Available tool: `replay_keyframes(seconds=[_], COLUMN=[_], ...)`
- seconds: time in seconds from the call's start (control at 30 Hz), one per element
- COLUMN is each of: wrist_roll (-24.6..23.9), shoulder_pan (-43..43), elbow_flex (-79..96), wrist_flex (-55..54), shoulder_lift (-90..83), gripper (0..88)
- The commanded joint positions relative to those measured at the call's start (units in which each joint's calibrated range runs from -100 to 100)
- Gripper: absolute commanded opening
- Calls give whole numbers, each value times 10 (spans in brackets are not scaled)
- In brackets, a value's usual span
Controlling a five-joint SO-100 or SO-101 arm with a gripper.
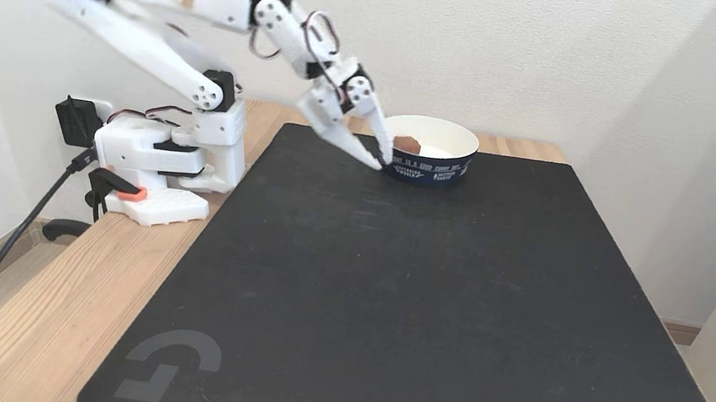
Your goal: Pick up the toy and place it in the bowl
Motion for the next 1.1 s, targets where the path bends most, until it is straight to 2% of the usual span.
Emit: replay_keyframes(seconds=[0.0, 0.2, 0.27, 0.47, 1.07], wrist_roll=[-2, -2, -2, -2, 2], shoulder_pan=[-1, 1, -4, -28, -20], elbow_flex=[90, 270, 268, 267, 267], wrist_flex=[-9, 8, 111, 123, 121], shoulder_lift=[-125, -365, -450, -445, -445], gripper=[48, 48, 49, 49, 51])
